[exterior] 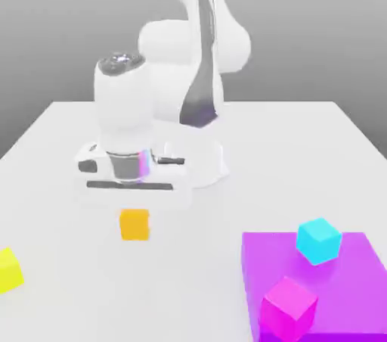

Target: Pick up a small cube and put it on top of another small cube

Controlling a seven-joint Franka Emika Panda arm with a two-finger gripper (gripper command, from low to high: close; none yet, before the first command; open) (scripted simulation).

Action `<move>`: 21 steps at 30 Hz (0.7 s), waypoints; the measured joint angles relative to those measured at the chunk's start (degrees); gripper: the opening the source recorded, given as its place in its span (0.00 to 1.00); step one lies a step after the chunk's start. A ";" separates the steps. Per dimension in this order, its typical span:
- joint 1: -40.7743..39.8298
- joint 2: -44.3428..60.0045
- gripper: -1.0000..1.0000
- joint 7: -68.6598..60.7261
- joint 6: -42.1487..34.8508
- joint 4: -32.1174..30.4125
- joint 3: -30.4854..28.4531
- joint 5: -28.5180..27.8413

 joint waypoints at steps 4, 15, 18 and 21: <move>4.42 -1.61 0.00 9.97 -4.92 3.40 5.48 1.39; 17.01 -5.38 0.00 35.65 -17.19 12.32 21.36 6.27; 16.99 -1.10 0.00 39.02 -12.83 11.97 22.59 3.75; 16.98 3.60 1.00 41.37 -7.59 11.15 22.51 0.81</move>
